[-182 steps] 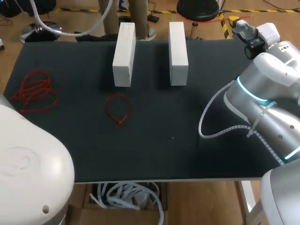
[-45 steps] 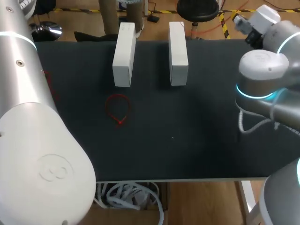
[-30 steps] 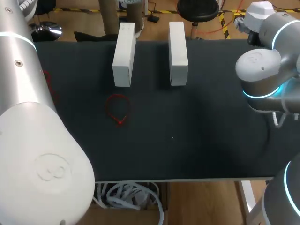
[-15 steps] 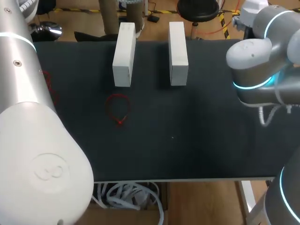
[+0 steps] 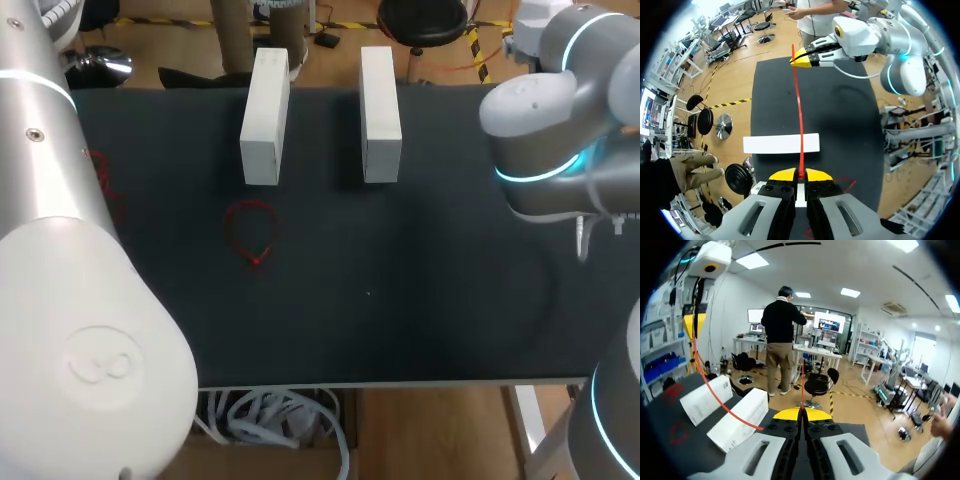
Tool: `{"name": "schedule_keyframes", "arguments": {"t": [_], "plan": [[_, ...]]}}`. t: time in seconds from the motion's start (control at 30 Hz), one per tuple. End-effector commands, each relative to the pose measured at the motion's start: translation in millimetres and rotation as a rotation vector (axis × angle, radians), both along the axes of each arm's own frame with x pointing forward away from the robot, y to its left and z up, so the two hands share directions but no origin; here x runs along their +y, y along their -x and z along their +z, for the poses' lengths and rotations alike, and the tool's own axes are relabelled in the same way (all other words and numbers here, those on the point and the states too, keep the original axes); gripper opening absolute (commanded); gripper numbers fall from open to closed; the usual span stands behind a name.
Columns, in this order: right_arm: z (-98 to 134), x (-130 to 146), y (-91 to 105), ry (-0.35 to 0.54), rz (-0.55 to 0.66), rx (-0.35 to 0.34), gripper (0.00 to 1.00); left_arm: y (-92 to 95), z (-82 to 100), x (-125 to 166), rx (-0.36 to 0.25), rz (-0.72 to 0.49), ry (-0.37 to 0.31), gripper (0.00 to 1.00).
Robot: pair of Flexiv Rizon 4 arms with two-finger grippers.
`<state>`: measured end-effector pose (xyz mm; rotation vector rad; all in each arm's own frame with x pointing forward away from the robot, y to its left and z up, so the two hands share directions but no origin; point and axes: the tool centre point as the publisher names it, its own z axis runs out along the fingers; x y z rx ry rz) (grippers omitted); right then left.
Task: Grab the tape and strap the tape.
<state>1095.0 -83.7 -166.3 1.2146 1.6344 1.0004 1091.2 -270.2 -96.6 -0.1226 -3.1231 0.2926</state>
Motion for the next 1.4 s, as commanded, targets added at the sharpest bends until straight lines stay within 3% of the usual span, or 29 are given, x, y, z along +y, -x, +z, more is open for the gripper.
{"name": "schedule_keyframes", "arguments": {"t": [0.03, 0.2, 0.3, 0.5, 0.83, 1.17, 1.4], "plan": [[9.1, 12.3, -2.7, 0.314, -0.093, 0.185, 0.0, -0.7, 1.7, -1.1, 0.003, 0.001, -0.007, 0.0], [15.6, 18.8, -2.0, 0.443, -0.068, 0.191, 0.0, -0.7, 1.7, -1.1, 0.003, 0.001, -0.007, 0.0], [20.1, 25.1, -1.3, 0.604, -0.025, 0.155, 0.0, -0.7, 1.7, -1.1, 0.003, 0.001, -0.007, 0.0], [23.8, 31.6, 2.0, 0.7, -0.014, 0.149, 0.0, -0.7, 1.7, -1.1, 0.003, 0.001, -0.007, 0.0], [36.2, 40.7, 1.3, 0.88, -0.014, 0.073, 0.0, -0.7, 1.7, -1.1, 0.003, 0.001, -0.007, 0.0], [42.7, 45.4, -1.7, 0.845, -0.037, 0.063, 0.0, -0.7, 1.7, -1.1, 0.003, 0.001, -0.007, 0.0], [45.8, 57.7, -3.2, 0.889, -0.03, 0.052, 0.0, -0.7, 1.7, -1.1, 0.003, 0.001, -0.007, 0.0]]}}
